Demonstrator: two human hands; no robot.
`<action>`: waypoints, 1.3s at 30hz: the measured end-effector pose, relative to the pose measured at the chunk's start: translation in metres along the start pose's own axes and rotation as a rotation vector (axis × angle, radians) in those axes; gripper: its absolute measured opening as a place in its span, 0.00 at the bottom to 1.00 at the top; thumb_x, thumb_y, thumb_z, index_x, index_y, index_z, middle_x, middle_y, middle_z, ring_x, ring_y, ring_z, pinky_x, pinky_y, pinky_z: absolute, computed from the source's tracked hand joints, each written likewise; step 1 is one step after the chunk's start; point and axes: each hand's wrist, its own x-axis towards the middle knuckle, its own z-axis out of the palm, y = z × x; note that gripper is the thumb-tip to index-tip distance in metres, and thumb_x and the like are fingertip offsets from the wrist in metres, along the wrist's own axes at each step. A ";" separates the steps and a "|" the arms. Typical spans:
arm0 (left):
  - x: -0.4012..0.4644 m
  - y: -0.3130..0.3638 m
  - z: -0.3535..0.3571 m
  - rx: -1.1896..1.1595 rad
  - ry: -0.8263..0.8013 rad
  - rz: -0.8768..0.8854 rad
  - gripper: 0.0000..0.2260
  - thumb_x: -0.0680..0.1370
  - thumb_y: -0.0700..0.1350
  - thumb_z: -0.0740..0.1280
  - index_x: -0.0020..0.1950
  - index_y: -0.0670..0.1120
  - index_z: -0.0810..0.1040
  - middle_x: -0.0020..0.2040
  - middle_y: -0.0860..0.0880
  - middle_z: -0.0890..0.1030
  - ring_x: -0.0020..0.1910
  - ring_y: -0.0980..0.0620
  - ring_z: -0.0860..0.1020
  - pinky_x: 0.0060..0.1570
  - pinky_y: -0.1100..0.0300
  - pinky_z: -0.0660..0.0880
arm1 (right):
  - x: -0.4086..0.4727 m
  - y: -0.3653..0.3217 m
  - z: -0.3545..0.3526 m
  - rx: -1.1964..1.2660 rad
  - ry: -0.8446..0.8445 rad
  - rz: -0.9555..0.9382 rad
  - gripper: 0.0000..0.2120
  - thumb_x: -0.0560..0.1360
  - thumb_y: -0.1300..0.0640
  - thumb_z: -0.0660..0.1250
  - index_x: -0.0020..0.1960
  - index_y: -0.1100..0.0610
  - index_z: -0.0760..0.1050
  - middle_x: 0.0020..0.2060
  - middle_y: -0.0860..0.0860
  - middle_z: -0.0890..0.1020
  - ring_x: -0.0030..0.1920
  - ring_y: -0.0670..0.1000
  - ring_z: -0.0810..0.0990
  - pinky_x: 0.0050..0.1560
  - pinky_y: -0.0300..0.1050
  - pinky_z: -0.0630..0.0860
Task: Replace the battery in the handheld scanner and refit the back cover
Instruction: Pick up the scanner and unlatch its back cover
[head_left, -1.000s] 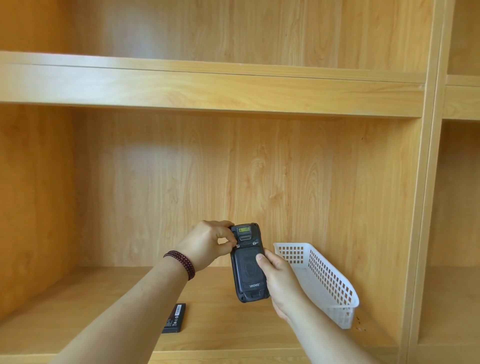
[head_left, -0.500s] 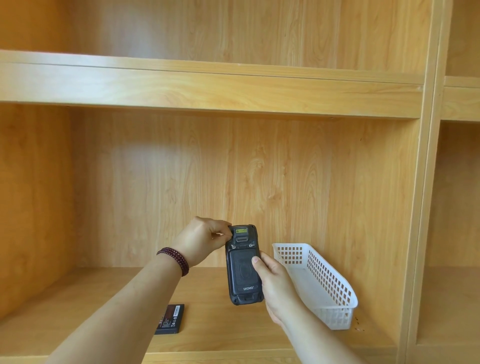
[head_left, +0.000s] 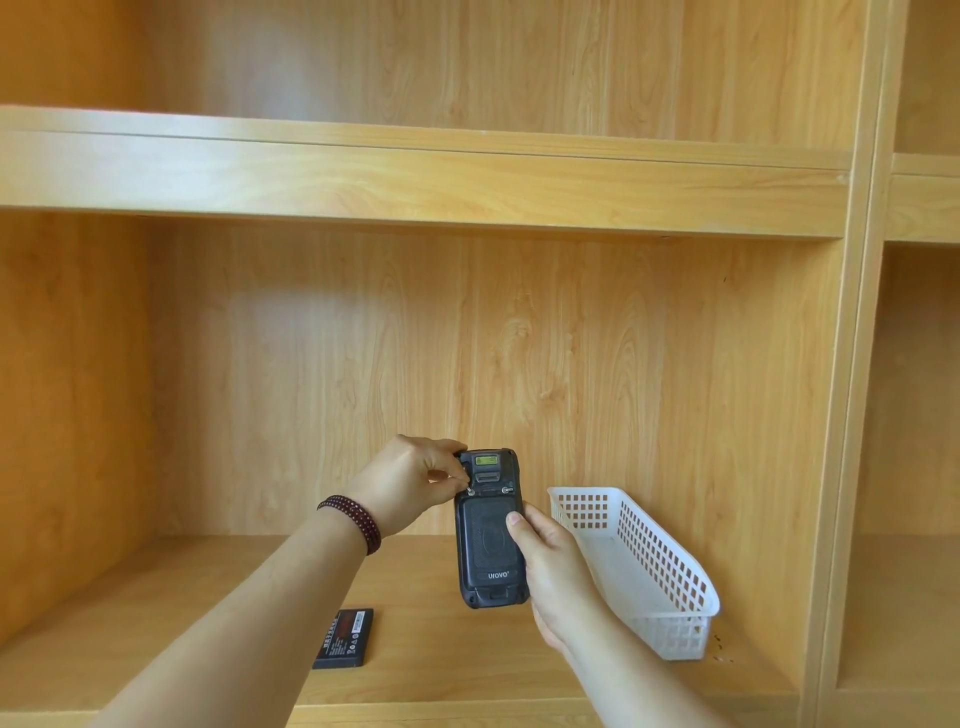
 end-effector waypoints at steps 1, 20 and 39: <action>0.000 0.000 0.000 0.007 0.008 0.006 0.04 0.74 0.38 0.72 0.45 0.45 0.87 0.57 0.45 0.84 0.57 0.54 0.82 0.58 0.57 0.79 | -0.001 0.000 0.000 0.003 -0.001 0.002 0.12 0.83 0.59 0.58 0.57 0.55 0.80 0.50 0.53 0.87 0.54 0.54 0.85 0.57 0.53 0.79; 0.000 0.016 0.002 0.041 -0.015 -0.031 0.04 0.74 0.40 0.73 0.45 0.46 0.87 0.58 0.46 0.84 0.58 0.56 0.81 0.59 0.64 0.77 | -0.009 -0.004 -0.003 0.018 0.012 0.001 0.12 0.83 0.59 0.58 0.53 0.52 0.81 0.46 0.51 0.88 0.47 0.51 0.86 0.49 0.51 0.82; -0.022 0.047 0.046 -0.471 0.434 -0.426 0.08 0.73 0.39 0.74 0.39 0.52 0.84 0.60 0.55 0.81 0.53 0.64 0.78 0.47 0.76 0.73 | -0.001 -0.009 0.003 0.065 0.044 -0.068 0.12 0.83 0.60 0.58 0.55 0.55 0.80 0.49 0.58 0.87 0.48 0.55 0.86 0.49 0.54 0.81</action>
